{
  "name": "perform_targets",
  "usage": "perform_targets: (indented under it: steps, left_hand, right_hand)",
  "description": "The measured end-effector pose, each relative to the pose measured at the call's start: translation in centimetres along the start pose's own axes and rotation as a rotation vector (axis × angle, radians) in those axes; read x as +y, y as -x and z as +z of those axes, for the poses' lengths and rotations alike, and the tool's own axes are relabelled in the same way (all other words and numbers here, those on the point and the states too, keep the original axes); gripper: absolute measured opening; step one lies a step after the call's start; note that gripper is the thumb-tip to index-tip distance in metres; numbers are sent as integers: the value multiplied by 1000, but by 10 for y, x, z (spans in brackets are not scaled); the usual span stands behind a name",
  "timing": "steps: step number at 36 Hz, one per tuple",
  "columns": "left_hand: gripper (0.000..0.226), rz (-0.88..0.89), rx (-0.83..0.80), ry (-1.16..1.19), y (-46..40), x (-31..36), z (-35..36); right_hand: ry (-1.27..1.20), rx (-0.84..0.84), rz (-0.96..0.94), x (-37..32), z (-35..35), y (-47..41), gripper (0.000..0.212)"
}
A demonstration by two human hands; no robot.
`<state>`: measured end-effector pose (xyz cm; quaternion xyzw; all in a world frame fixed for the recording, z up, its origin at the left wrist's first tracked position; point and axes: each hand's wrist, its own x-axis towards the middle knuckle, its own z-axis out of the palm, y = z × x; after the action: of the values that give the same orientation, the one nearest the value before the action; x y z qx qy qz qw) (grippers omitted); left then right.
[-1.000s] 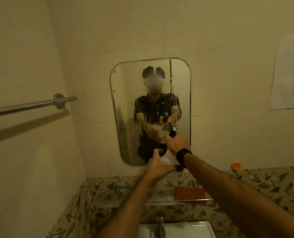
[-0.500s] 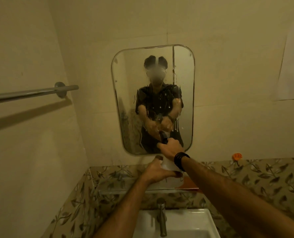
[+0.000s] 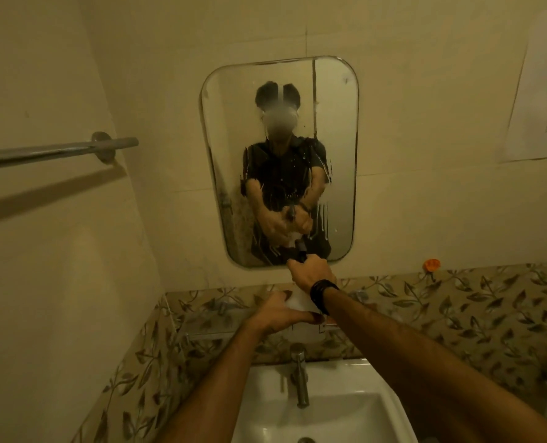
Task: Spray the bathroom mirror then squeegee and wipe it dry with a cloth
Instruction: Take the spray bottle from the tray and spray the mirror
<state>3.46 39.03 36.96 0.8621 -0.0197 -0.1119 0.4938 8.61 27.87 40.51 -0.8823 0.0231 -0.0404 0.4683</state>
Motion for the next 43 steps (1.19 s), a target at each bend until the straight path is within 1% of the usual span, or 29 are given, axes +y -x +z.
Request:
perform_targets:
  steps: [3,5,8,11,14,16,18,20,21,23,24,26,28,30,33,35,37,40,43]
  left_hand:
    - [69,26,-28,-15,-3,6,16]
    - [73,43,-52,-10,-6,9,28]
    - [65,44,-94,14,-13,12,44]
    - [47,54,-145,44,-18,12,60]
    - [52,101,-184,64,-21,12,78]
    - [55,141,-181,75,-21,12,91]
    - [68,179,-187,96,-22,9,108]
    - [80,187,-222,124,-22,4,128]
    - [80,190,-247,133,-21,2,139]
    - [94,189,-304,120,-17,-1,162]
    - [98,186,-338,113,-14,-3,174]
    - [102,177,-409,109,-7,-7,197]
    - [98,155,-464,97,-1,-14,220]
    - [84,135,-503,88,4,-21,239]
    - [66,76,-558,51,3,-36,278]
    - [71,31,-614,-5,4,-45,303]
    - [76,-25,-663,-24,4,-52,333]
    - [73,-82,-688,-57,5,-61,373]
    - [71,-79,-705,-81,3,-67,409]
  right_hand:
    - [-6,1,28,14,-13,-1,28]
    - [4,57,58,23,-23,0,29]
    - [6,135,83,38,-34,2,28]
    - [-29,146,100,54,-45,2,26]
    - [-62,151,88,72,-58,6,32]
    - [-76,178,77,86,-67,13,32]
    - [-57,220,58,101,-77,24,33]
    - [-9,251,51,116,-86,39,29]
    - [9,267,47,125,-91,47,26]
    - [41,293,42,146,-101,63,31]
    - [63,299,50,156,-107,71,29]
    - [75,311,70,180,-118,86,32]
    - [75,324,107,209,-129,96,39]
    - [103,335,175,237,-139,103,45]
    - [79,334,282,283,-153,108,54]
    - [97,332,322,310,-158,111,56]
    - [149,304,341,340,-167,113,52]
    - [196,242,350,381,-178,117,54]
    - [205,193,378,423,-187,117,58]
